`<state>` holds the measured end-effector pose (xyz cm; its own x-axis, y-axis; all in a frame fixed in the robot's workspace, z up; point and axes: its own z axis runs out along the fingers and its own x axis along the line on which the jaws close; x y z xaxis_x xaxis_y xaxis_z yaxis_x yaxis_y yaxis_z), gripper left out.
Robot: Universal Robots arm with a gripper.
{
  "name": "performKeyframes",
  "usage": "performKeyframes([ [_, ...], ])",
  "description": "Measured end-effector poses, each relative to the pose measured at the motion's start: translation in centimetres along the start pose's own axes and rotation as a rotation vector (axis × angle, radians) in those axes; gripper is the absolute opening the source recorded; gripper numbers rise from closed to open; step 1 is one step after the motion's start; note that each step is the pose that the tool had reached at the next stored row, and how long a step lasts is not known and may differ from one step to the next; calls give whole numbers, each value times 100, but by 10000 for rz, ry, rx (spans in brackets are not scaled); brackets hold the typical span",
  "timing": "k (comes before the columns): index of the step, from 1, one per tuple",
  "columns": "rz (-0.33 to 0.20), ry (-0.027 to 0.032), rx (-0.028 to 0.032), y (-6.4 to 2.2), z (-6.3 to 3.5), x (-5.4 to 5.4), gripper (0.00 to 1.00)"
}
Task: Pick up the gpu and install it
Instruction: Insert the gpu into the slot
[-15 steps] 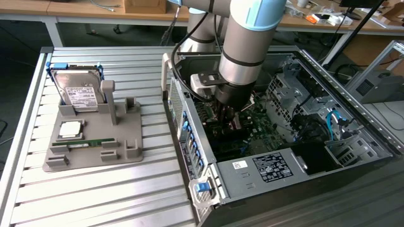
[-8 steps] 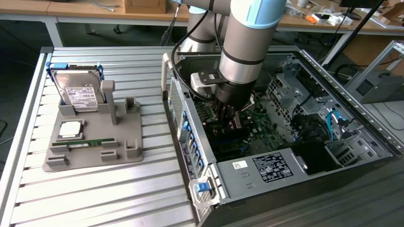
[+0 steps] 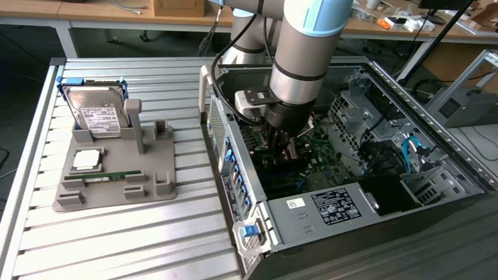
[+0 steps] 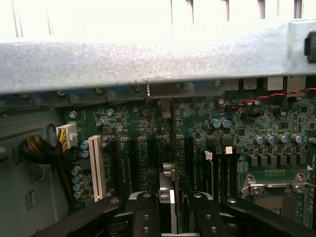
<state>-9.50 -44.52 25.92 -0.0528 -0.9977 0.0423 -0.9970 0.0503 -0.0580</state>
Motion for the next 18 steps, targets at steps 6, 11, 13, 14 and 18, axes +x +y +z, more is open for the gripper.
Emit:
performKeyframes([
  [6, -50, -6, 4, 2, 2, 0, 27],
  [11, -51, -6, 3, 3, 10, 2, 27],
  [13, -52, -6, 3, 3, 13, 2, 27],
  [14, -52, -6, 3, 3, 16, 2, 27],
  [18, -52, -4, 2, 4, 27, 2, 27],
])
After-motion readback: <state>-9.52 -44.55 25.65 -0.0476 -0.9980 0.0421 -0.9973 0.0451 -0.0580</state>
